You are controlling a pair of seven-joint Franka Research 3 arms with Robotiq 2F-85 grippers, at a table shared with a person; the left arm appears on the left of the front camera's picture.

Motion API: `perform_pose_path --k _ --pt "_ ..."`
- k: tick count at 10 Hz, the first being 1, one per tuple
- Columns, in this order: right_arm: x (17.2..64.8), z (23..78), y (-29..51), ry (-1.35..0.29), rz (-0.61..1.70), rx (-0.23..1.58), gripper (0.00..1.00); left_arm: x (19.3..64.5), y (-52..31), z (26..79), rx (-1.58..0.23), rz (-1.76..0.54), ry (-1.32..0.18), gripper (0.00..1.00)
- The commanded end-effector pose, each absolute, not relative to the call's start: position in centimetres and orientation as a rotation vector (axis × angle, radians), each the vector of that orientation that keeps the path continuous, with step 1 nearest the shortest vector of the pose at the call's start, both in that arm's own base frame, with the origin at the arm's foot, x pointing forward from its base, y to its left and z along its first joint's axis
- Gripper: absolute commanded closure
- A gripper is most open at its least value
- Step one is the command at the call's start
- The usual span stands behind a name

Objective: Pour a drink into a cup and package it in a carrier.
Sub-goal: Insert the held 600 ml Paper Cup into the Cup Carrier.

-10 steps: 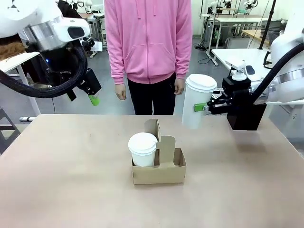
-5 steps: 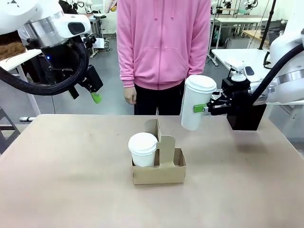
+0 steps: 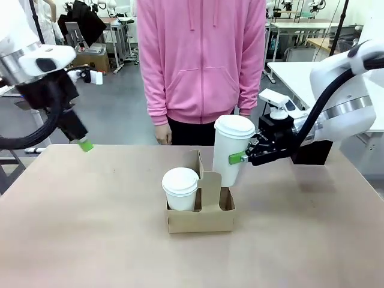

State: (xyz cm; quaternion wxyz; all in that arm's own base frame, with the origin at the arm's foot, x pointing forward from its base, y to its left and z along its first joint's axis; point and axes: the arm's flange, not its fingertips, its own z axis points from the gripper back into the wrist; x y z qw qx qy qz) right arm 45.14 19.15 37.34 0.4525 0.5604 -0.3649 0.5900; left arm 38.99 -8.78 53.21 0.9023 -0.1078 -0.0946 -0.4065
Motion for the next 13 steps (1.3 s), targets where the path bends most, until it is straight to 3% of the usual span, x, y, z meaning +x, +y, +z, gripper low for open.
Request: perform_pose_path --k 1,8,9,13 --pt "45.1 36.9 19.6 -0.883 1.517 1.42 0.2 38.2 -6.4 51.1 -0.362 -0.976 -0.201 0.0" --pt "43.6 33.6 21.4 -0.803 1.531 1.475 0.2 37.5 -2.3 49.1 -0.581 -0.933 -0.248 0.0" --pt "43.6 33.0 21.6 -0.798 1.531 1.475 0.2 37.4 -2.6 49.3 -0.493 -0.975 -0.238 0.0" --pt "43.8 30.1 22.1 -0.763 1.562 1.472 0.2 37.4 -2.6 49.3 -0.493 -0.975 -0.238 0.0"
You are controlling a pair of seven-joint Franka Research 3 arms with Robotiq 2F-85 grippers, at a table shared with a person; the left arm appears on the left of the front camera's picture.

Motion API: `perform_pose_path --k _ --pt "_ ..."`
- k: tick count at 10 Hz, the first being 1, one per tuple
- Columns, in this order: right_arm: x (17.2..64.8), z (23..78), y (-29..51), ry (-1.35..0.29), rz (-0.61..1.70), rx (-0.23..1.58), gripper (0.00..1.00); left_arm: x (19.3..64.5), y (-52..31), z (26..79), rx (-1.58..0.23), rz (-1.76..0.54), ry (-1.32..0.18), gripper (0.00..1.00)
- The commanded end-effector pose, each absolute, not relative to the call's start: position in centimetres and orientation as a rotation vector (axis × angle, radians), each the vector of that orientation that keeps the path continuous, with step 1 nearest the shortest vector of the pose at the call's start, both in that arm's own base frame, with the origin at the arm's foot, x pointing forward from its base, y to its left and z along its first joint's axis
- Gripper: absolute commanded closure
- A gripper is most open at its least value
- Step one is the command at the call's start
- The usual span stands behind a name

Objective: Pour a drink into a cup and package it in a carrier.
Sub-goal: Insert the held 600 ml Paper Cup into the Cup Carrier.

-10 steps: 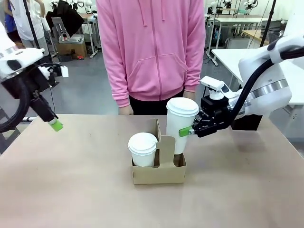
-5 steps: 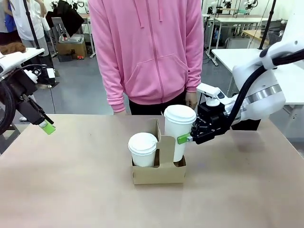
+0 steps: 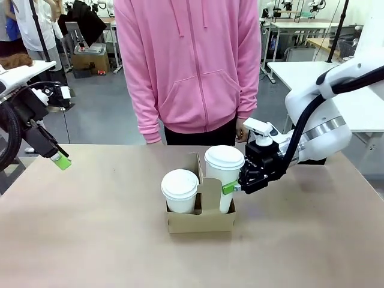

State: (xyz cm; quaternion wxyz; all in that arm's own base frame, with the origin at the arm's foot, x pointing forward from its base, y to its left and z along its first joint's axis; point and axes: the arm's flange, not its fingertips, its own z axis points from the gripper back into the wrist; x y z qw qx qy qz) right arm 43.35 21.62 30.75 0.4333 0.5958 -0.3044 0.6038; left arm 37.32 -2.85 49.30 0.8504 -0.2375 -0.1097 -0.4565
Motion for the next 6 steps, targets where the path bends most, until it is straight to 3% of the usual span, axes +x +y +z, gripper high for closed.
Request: perform_pose_path --k 1,6 --pt "43.9 29.6 22.3 -0.769 1.576 1.469 0.2 37.4 -2.6 49.3 -0.493 -0.975 -0.238 0.0" --pt "44.7 27.1 22.9 -0.776 1.629 1.406 0.2 37.4 -2.6 49.3 -0.493 -0.975 -0.238 0.0"
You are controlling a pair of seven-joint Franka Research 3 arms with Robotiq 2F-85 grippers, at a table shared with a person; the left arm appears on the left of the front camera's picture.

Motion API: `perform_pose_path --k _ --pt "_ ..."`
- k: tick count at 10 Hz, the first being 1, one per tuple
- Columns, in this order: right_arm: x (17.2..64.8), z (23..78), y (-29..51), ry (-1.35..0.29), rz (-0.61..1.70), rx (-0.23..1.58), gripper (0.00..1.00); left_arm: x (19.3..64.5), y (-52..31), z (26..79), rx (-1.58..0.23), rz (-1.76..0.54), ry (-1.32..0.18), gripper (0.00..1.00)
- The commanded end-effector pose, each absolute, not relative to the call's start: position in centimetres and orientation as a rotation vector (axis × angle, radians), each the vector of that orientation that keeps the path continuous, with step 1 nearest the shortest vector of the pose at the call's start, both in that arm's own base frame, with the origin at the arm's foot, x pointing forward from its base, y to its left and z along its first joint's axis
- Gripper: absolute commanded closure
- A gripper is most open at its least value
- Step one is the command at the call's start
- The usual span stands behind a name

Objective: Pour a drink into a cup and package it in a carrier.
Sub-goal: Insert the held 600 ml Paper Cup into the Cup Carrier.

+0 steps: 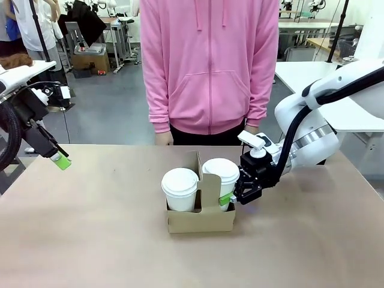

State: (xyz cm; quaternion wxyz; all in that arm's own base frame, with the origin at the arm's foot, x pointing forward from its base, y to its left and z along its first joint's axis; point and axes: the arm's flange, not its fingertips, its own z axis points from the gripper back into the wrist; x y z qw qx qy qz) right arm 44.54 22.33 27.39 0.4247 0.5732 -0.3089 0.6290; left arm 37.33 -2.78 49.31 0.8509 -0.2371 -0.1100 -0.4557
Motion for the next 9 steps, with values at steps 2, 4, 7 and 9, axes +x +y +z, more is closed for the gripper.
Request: perform_pose_path --k 2,4,7,9 --pt "44.8 26.7 22.8 -0.786 1.64 1.41 0.2 37.4 -2.6 49.3 -0.493 -0.975 -0.238 0.0" --pt "44.8 26.3 22.5 -0.783 1.647 1.407 0.2 37.4 -2.6 49.3 -0.493 -0.975 -0.238 0.0" --pt "44.9 26.6 21.5 -0.78 1.651 1.398 0.0 37.4 -2.6 49.3 -0.493 -0.975 -0.238 0.0" --pt "45.1 27.1 20.5 -0.791 1.653 1.382 0.0 37.4 -2.6 49.3 -0.493 -0.975 -0.238 0.0"
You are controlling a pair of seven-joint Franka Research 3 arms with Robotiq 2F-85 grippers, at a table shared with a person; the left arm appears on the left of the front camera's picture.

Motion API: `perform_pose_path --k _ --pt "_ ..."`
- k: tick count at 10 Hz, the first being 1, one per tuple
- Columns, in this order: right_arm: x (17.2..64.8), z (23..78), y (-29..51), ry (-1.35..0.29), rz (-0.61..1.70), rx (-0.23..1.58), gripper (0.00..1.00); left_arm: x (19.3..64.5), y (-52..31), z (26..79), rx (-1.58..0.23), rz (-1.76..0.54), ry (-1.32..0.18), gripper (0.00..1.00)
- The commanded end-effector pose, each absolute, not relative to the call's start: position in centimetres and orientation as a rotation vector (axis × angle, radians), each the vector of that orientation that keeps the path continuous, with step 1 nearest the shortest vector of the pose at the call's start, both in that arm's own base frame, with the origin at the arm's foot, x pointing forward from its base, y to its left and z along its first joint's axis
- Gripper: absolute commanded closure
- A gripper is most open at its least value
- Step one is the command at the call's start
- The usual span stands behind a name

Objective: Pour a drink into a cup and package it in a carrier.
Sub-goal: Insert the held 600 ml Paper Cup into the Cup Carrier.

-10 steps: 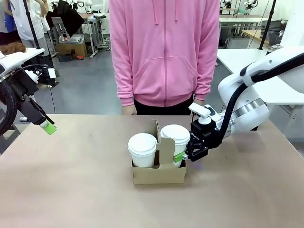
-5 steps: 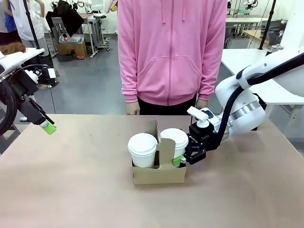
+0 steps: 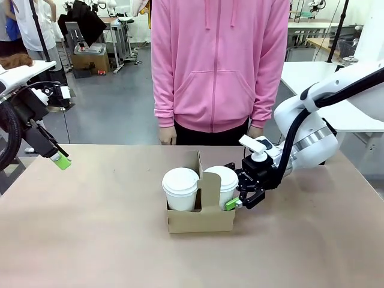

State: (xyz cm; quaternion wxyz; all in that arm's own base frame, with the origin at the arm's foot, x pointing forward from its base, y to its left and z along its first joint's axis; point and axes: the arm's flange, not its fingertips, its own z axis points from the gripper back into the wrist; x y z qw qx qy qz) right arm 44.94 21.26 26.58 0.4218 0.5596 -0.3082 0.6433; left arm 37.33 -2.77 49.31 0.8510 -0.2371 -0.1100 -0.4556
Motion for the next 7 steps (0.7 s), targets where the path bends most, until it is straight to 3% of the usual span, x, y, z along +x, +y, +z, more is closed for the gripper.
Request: perform_pose_path --k 1,5,7 --pt "45.4 27.3 19.7 -0.793 1.651 1.37 0.0 37.4 -2.6 49.3 -0.493 -0.975 -0.238 0.0" --pt "47.5 29.2 12.8 -0.853 1.546 1.269 0.0 37.4 -2.6 49.3 -0.493 -0.975 -0.238 0.0" --pt "47.5 31.0 6.6 -0.835 1.38 1.182 0.0 37.4 -2.6 49.3 -0.493 -0.975 -0.238 0.0"
